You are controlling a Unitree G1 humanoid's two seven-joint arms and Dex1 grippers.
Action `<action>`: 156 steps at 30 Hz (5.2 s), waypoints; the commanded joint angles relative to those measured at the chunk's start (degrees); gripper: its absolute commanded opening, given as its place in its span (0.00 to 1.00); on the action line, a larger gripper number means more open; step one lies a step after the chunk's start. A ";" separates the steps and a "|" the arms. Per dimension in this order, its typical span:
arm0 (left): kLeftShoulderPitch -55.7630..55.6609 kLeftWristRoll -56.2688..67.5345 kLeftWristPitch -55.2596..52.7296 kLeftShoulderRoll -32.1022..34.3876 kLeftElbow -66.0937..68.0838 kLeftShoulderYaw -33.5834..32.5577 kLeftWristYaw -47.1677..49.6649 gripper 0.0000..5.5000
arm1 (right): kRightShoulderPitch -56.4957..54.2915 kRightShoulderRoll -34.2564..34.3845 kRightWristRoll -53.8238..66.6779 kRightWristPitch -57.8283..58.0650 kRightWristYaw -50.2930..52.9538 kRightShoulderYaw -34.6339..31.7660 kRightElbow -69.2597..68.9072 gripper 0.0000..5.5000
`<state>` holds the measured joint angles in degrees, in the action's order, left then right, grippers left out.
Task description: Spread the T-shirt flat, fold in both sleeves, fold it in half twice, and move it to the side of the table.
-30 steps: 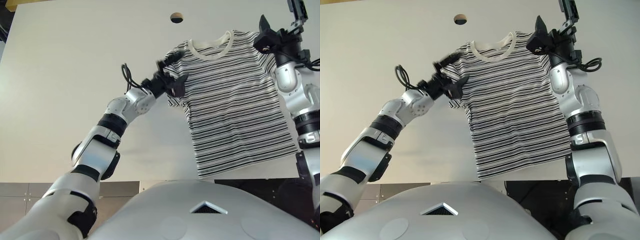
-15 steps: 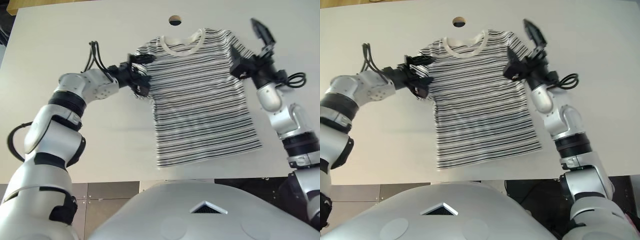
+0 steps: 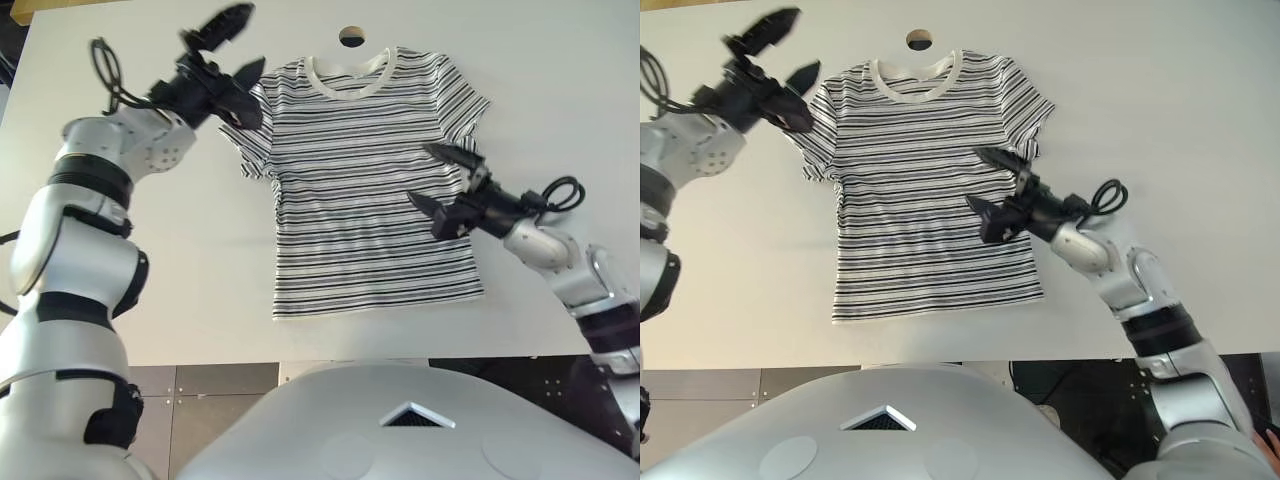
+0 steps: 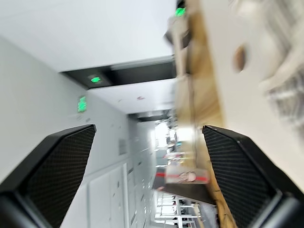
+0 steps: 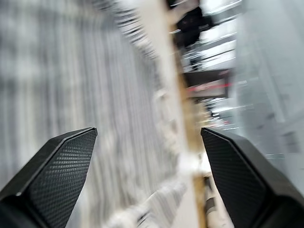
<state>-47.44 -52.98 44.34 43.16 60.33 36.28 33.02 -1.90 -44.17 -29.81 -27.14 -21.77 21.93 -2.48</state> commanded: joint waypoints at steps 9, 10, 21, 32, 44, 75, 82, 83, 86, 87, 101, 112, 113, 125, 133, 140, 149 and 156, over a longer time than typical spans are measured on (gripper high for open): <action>11.02 10.34 -2.75 -0.10 -4.05 -10.93 -0.09 0.76 | 7.06 -3.94 -9.49 -2.62 -6.27 6.56 -2.09 0.74; 11.34 10.43 -2.86 0.47 -3.80 -11.26 -0.39 0.76 | 8.26 -4.61 -9.62 -2.76 -6.02 6.16 -2.73 0.74; 10.49 10.29 -5.37 -0.28 1.41 -11.79 -3.26 0.76 | 19.69 -13.28 -6.90 -1.23 -7.27 -3.27 -11.07 0.74; 6.89 3.11 -10.23 -3.64 7.28 -3.85 -8.67 0.76 | 9.75 4.52 30.36 2.28 1.59 -14.09 -25.16 0.74; 7.89 -4.72 -5.31 -0.34 5.13 6.91 -18.70 0.76 | 6.91 12.26 19.40 4.09 7.11 -19.72 -16.36 0.74; 12.27 -1.13 -4.59 -1.08 -1.03 5.25 -22.13 0.26 | 8.33 14.72 15.95 2.73 6.49 -19.17 -14.10 0.75; 12.76 -1.13 -4.38 -1.34 -1.07 5.28 -22.21 0.06 | 8.83 14.66 16.15 2.60 6.42 -19.45 -14.44 0.75; 12.94 -1.01 -4.63 -1.29 -0.95 5.05 -21.78 0.03 | 8.90 14.66 16.21 2.55 6.41 -19.48 -14.44 0.75; 13.43 -0.44 -5.19 -1.12 -1.13 4.02 -19.78 0.02 | 9.13 14.59 16.36 2.35 6.36 -19.59 -14.45 0.75; 13.55 -0.14 -5.29 -1.10 -1.40 3.59 -18.90 0.02 | 9.16 14.58 16.43 2.34 6.33 -19.63 -14.47 0.75; 15.43 4.34 -3.51 -5.02 -11.42 -2.91 -10.73 0.02 | 9.07 14.89 16.70 2.01 6.33 -20.20 -13.20 0.75; 13.05 1.97 -5.24 -13.86 -10.11 -0.08 -12.58 0.09 | 8.26 16.16 15.80 1.29 6.99 -19.44 -11.18 0.75; 12.70 2.29 -5.67 -14.78 -9.50 -0.15 -12.79 0.12 | 8.05 16.28 15.77 1.17 7.04 -19.55 -10.75 0.75; 14.36 10.60 -6.93 -16.16 -15.90 -7.96 -12.17 0.45 | -13.80 5.60 -4.80 0.70 21.88 -21.16 20.73 0.75; 21.88 24.69 -7.03 -17.29 -27.28 -19.97 -14.01 0.48 | -30.84 1.19 -23.43 -0.30 26.93 -1.89 57.30 0.75; 24.91 24.78 -8.65 -17.72 -31.53 -22.11 -15.93 0.48 | -31.88 5.05 -25.86 -4.61 32.78 7.80 69.44 0.75; 27.37 23.86 -8.81 -18.29 -33.26 -22.59 -17.23 0.48 | -34.21 3.85 -25.71 -12.08 34.15 14.96 68.50 0.75; 27.56 22.75 -9.18 -18.51 -33.78 -22.48 -17.53 0.48 | -32.80 1.74 -24.03 -13.97 30.04 16.25 65.65 0.75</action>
<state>-20.31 -29.58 35.84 24.84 27.03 13.85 16.46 -37.63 -42.45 -52.09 -41.11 11.83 35.77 62.35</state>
